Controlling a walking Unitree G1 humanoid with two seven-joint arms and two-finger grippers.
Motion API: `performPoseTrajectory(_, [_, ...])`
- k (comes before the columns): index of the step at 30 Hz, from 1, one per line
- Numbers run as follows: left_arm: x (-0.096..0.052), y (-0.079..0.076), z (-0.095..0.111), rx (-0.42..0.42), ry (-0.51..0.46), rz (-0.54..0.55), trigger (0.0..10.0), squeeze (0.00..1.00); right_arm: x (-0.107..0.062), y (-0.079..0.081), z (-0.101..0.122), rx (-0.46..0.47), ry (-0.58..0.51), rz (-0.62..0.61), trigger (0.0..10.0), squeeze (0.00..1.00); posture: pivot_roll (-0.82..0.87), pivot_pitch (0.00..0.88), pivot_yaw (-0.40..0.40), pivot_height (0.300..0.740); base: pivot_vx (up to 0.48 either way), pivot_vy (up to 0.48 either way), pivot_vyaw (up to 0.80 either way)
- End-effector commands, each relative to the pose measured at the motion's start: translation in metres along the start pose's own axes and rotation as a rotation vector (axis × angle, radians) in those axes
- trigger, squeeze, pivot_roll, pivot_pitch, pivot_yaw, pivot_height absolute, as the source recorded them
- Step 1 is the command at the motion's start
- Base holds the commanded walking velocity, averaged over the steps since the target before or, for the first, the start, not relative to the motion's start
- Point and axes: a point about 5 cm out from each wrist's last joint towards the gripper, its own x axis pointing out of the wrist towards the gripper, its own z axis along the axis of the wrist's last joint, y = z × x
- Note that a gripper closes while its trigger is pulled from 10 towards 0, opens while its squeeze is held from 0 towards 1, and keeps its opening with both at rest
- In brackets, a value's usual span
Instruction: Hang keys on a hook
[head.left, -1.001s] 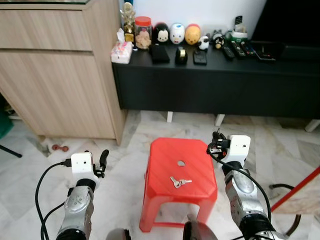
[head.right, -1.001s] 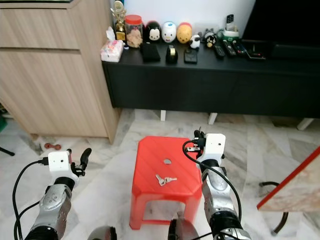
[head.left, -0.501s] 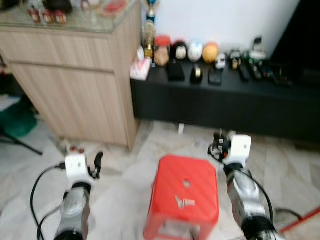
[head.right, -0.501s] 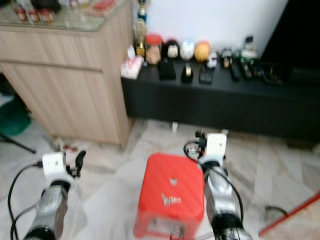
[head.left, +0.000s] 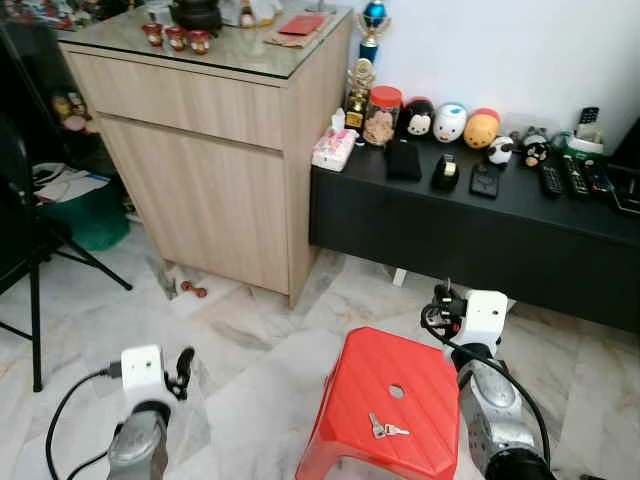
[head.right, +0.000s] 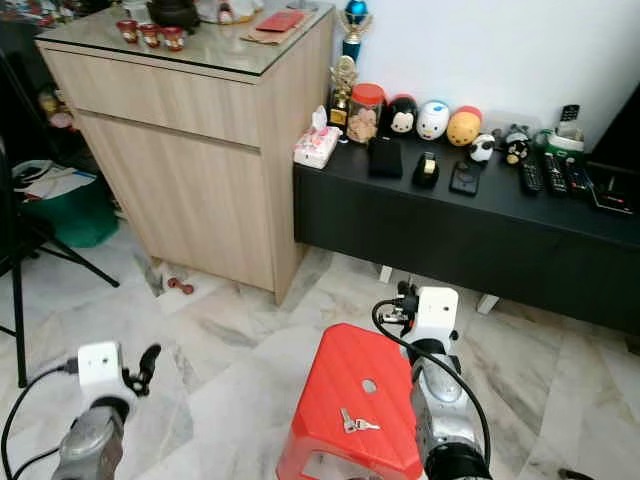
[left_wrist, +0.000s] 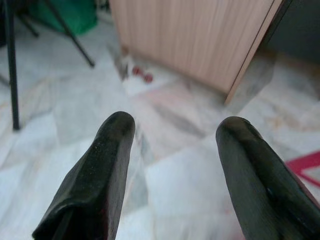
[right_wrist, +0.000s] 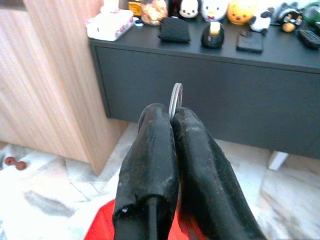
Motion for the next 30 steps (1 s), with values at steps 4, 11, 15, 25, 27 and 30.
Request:
performPoseTrajectory(4, [-0.009,0.003,-0.02,-0.02,0.099,0.035,10.0,0.0,-0.004,-0.02,-0.002,0.041,0.006,-0.102,10.0,0.0,0.17,0.0,-0.055,0.74,0.0,0.0,0.0])
performPoseTrajectory(11, [-0.011,0.002,-0.025,-0.036,0.13,0.038,10.0,0.0,0.0,-0.025,0.004,0.047,-0.012,-0.144,10.0,0.0,0.16,0.0,-0.055,0.74,0.0,0.0,0.0])
performPoseTrajectory(15, [-0.015,0.001,-0.035,-0.041,0.183,0.047,10.0,0.0,0.001,-0.02,0.005,0.054,-0.015,-0.141,10.0,0.0,0.17,0.0,-0.047,0.74,0.0,0.0,0.0])
performPoseTrajectory(25, [-0.021,-0.004,-0.047,-0.073,0.255,0.037,10.0,0.0,0.0,-0.021,-0.001,0.032,0.019,-0.162,10.0,0.0,0.19,0.0,-0.045,0.74,-0.166,0.0,0.0])
performPoseTrajectory(27, [-0.022,-0.004,-0.048,-0.07,0.259,0.036,10.0,0.0,0.0,-0.021,-0.001,0.033,0.017,-0.162,10.0,0.0,0.19,0.0,-0.045,0.74,-0.309,0.0,0.0])
performPoseTrajectory(30, [-0.023,-0.003,-0.05,-0.07,0.268,0.036,10.0,0.0,-0.001,-0.022,-0.001,0.034,0.02,-0.173,10.0,0.0,0.19,0.0,-0.042,0.74,-0.314,0.0,0.0])
